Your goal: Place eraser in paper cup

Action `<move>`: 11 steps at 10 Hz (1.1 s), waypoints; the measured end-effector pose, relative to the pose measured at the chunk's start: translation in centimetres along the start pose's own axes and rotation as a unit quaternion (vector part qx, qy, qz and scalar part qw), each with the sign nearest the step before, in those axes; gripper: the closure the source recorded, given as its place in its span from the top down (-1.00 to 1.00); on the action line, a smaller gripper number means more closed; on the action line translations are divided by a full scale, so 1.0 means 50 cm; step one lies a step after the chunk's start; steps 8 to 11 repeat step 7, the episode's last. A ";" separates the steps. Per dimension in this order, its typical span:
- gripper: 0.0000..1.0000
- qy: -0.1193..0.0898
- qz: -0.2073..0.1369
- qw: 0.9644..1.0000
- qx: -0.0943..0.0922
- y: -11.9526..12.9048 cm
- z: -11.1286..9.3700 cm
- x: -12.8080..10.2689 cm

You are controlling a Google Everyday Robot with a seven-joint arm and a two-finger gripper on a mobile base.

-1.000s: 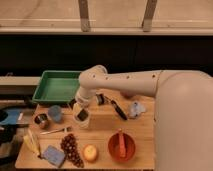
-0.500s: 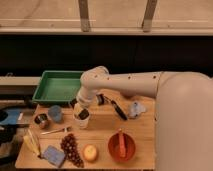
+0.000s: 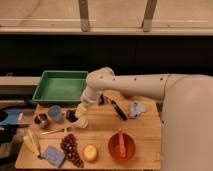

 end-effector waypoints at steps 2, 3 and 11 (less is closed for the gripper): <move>0.34 -0.011 0.002 1.000 0.009 -0.002 -0.023 0.001; 0.34 -0.018 0.004 1.000 0.017 -0.004 -0.042 0.000; 0.34 -0.063 0.037 0.994 0.082 -0.046 -0.169 -0.010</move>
